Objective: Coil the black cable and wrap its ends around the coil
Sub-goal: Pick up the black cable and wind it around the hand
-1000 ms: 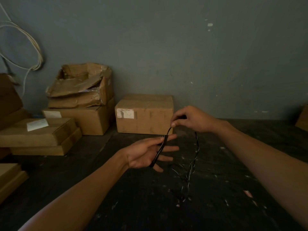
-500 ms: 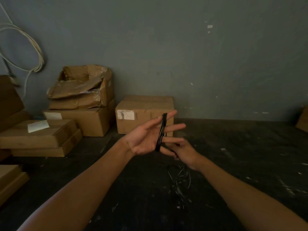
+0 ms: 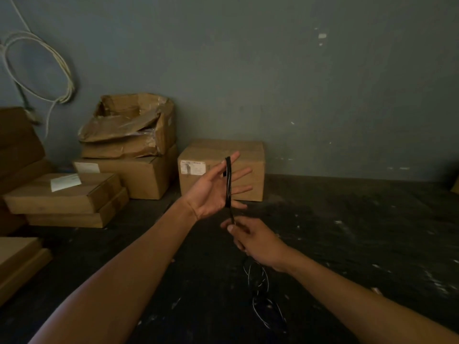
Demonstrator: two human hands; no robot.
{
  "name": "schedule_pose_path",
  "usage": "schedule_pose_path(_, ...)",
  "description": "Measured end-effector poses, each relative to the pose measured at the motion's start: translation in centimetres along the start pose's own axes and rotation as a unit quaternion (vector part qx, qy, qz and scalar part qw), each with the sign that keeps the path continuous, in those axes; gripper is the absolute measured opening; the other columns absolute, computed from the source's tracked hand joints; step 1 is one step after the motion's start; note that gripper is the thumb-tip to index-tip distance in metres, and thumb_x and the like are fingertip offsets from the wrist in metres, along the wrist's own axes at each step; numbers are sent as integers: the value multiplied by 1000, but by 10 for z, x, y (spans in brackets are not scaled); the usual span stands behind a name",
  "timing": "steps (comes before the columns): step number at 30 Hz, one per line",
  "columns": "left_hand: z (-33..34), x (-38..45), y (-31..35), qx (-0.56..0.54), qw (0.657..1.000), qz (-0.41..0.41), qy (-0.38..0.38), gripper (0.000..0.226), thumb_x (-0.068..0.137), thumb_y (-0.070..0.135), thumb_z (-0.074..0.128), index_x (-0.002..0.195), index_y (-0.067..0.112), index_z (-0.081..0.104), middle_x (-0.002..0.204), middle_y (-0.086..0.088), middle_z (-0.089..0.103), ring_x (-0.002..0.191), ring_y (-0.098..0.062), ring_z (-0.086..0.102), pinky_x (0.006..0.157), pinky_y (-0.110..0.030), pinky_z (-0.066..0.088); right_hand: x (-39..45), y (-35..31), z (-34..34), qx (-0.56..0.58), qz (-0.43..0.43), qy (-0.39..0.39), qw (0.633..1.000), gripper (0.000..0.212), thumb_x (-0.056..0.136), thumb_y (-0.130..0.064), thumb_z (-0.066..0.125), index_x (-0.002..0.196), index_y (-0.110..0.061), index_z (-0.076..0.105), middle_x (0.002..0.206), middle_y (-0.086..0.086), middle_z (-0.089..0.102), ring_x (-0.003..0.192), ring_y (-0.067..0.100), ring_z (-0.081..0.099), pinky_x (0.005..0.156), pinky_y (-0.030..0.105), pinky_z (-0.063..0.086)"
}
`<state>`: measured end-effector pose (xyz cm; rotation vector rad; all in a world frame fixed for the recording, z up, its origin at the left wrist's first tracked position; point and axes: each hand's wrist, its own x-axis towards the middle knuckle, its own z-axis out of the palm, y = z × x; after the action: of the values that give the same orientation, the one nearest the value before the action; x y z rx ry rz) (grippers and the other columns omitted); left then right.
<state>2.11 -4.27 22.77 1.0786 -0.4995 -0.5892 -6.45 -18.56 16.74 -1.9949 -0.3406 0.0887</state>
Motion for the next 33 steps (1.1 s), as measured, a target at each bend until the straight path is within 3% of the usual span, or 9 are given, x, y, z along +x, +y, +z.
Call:
schedule_pose_path(3,-7,1,-3,5,999,18,33,40,98,46,36,137,45,46,150,-5,44,137,-41,37,102,-74,27,-1,-10,-8,-56,-20,-11,998,21,101,-25,44,113,-23,61,67,-3,50,59,10,47,56,26,39)
schedule_pose_path(10,-13,2,-12,24,997,13,72,37,98,46,38,133,45,50,153,-6,39,142,-43,25,105,-75,21,5,-25,-36,-210,-59,-4,976,15,98,-30,51,95,-25,65,63,-9,54,48,1,45,50,22,37)
schedule_pose_path(14,-9,-1,-15,78,994,-16,80,38,101,43,35,137,44,48,155,-6,34,145,-39,18,109,-67,19,10,-38,-56,-275,-56,-22,959,18,95,-33,56,99,-21,68,84,-1,70,73,12,64,67,31,52)
schedule_pose_path(16,-9,-3,-18,106,992,-40,65,38,101,43,36,135,46,50,155,-5,34,145,-37,22,110,-68,17,13,-46,-68,-321,-60,-26,945,17,93,-34,59,97,-20,68,90,-1,70,80,14,66,73,34,55)
schedule_pose_path(18,-8,-7,-22,128,989,-65,47,37,100,42,38,134,44,53,152,-3,37,139,-33,33,108,-67,24,16,-57,-81,-365,-68,-22,928,14,91,-35,62,94,-22,67,84,-9,65,80,11,63,69,30,50)
schedule_pose_path(20,-4,-12,-25,136,985,-98,37,34,101,38,37,128,40,57,145,-4,46,128,-25,45,97,-55,39,19,-67,-93,-399,-72,-12,914,7,89,-34,65,90,-27,64,77,-18,55,77,8,57,61,25,40)
schedule_pose_path(22,1,-14,-27,143,980,-137,14,30,101,36,38,124,37,58,137,-2,54,124,-23,48,94,-49,41,23,-73,-102,-423,-77,-6,903,10,86,-34,68,85,-29,60,76,-16,54,76,9,55,58,24,35)
schedule_pose_path(28,-2,-17,-19,198,950,-228,-78,39,98,44,39,136,44,50,148,-1,46,138,-35,36,105,-69,31,35,-79,-112,-457,-109,18,883,21,77,-41,75,88,-24,69,89,-3,69,85,15,61,70,32,48)
schedule_pose_path(33,-5,-29,-13,153,950,-230,-147,43,93,46,44,135,44,52,149,-4,47,137,-37,40,106,-72,26,42,-72,-135,-396,-122,30,910,20,84,-34,70,96,-18,72,92,3,71,84,18,62,71,34,46)
